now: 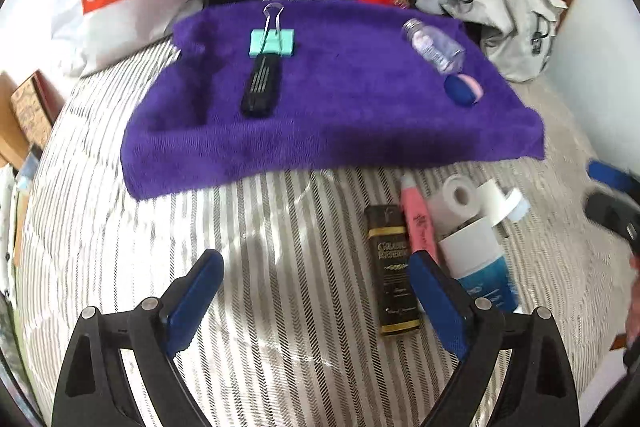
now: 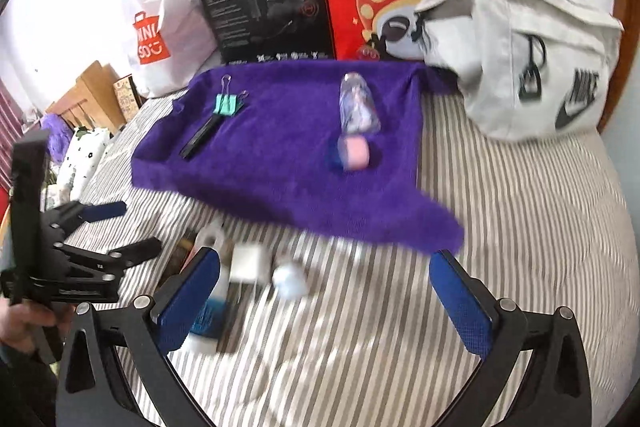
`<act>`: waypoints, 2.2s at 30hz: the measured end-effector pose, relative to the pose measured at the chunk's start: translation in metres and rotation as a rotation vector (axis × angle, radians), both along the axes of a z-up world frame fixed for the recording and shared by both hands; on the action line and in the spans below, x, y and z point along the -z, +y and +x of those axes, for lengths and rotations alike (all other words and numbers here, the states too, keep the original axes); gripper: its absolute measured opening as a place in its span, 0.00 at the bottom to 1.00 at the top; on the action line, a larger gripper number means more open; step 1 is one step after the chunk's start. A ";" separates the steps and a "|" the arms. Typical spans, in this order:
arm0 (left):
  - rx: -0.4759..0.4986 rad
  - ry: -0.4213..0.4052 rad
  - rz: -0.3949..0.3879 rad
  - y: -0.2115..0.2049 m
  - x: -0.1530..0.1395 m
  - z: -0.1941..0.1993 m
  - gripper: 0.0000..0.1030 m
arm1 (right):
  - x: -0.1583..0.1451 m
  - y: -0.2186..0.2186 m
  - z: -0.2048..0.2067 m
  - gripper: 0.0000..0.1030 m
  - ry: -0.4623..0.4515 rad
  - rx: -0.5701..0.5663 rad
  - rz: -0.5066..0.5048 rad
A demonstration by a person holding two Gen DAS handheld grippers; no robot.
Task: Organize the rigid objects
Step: 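Close the left tool around the Grand Reserve bottle, then lift the Grand Reserve bottle with left tool while right tool grasps the white USB jar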
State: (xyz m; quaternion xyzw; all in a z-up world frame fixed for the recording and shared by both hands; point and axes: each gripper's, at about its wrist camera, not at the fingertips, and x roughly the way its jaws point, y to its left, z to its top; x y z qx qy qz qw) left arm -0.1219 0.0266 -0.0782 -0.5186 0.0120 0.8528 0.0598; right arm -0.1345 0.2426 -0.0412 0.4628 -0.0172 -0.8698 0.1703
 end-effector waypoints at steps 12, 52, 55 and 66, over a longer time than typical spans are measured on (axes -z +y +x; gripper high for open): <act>0.010 -0.005 -0.108 0.025 0.014 0.009 0.93 | 0.016 0.019 0.048 1.00 -0.054 0.014 -0.047; 0.010 0.045 0.032 0.006 0.007 0.019 0.22 | 0.058 -0.027 0.008 0.63 0.009 -0.099 0.169; 0.013 0.045 0.029 0.006 0.007 0.019 0.22 | 0.059 -0.030 0.005 0.63 0.023 -0.116 0.174; 0.015 0.044 0.041 0.005 0.006 0.019 0.22 | 0.058 -0.038 -0.001 0.56 0.049 -0.128 0.165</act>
